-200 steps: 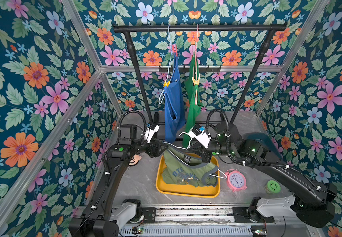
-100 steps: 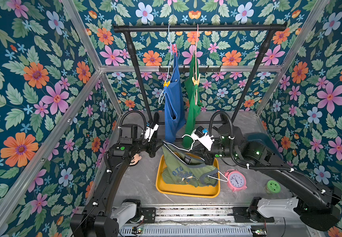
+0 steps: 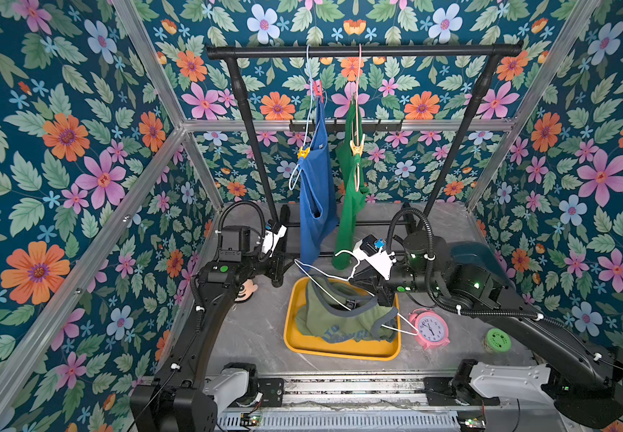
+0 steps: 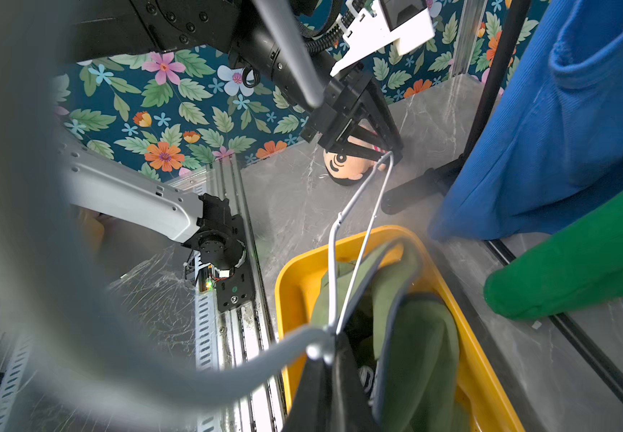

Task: Remove the clothespins securing tank tops to the hanger
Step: Remove the tank top from the hanger.

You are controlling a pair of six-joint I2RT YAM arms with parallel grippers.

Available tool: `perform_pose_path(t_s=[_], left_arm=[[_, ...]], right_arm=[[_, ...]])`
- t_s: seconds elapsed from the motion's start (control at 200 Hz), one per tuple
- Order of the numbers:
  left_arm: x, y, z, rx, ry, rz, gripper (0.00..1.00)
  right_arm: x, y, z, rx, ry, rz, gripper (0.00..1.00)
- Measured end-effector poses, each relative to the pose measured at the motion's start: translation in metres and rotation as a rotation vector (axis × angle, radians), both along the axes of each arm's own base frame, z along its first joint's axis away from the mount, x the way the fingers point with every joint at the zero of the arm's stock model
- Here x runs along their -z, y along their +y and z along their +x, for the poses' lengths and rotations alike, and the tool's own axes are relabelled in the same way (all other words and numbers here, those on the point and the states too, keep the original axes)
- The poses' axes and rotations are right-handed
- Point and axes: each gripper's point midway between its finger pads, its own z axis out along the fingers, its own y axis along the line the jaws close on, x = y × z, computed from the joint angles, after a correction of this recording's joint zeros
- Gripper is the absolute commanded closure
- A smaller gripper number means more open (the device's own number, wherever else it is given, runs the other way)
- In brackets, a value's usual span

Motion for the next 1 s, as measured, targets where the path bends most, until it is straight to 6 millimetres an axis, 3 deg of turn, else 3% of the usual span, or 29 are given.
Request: perform_pose_path(t_s=[0.125, 0.505, 0.815, 1.0], left_arm=[[0.0, 0.014, 0.007, -0.065, -0.03, 0.061, 0.29], [-0.025, 0.085, 0.02, -0.365, -0.14, 0.136, 0.2], [-0.084, 0.124, 0.024, -0.54, -0.26, 0.131, 0.12], [-0.12, 0.139, 0.031, -0.611, -0.321, 0.149, 0.09]], right_arm=[[-0.001, 0.01, 0.003, -0.014, -0.008, 0.039, 1.0], [-0.003, 0.039, 0.039, 0.026, -0.109, 0.175, 1.0], [-0.021, 0.036, 0.076, 0.116, -0.152, 0.272, 1.0], [-0.047, 0.031, 0.073, 0.108, -0.161, 0.288, 1.0]])
